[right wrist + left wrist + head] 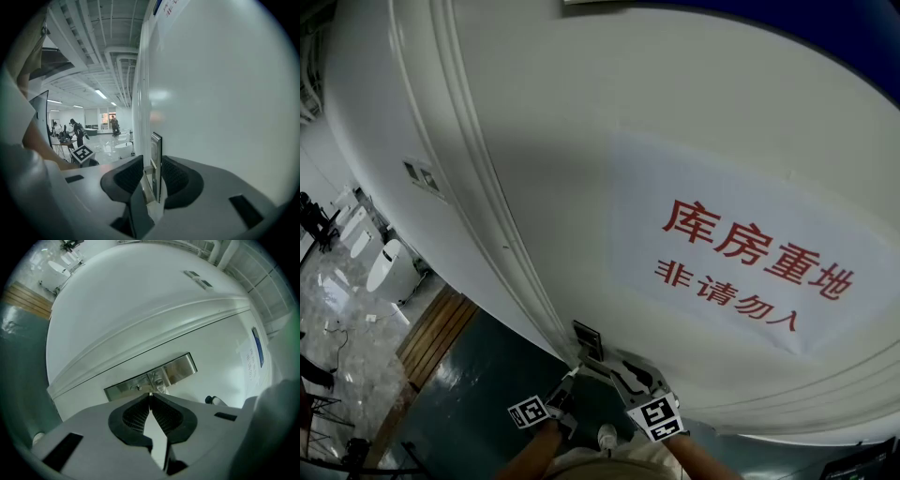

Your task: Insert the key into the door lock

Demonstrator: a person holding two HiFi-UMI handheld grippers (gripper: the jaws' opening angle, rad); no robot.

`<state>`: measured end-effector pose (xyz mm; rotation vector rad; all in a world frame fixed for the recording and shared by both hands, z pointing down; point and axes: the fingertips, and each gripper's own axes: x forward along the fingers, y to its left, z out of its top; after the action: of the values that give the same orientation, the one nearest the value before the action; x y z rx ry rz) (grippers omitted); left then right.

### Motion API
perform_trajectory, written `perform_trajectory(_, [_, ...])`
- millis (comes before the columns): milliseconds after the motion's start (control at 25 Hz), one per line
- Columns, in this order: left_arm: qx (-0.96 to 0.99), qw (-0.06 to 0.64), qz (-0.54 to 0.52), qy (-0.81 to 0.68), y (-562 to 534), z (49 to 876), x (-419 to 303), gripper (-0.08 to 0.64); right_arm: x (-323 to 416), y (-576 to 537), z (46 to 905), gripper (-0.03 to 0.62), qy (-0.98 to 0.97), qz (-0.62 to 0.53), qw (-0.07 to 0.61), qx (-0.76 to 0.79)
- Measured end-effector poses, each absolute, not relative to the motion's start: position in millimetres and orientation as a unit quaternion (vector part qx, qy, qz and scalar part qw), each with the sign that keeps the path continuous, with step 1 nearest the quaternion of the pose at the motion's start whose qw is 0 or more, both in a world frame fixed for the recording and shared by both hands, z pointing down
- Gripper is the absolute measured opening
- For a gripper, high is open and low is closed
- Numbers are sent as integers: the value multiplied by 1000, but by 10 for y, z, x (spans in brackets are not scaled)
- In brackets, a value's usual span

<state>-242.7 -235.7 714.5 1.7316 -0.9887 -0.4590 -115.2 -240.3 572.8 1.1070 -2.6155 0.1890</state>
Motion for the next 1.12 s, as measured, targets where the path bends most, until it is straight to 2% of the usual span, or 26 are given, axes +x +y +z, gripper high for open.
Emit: perform_trajectory(1120, [647, 565, -277, -431, -2691, 7448, -2324, 32, -1133, -2447, 5886, 121, -918, 64, 168, 353])
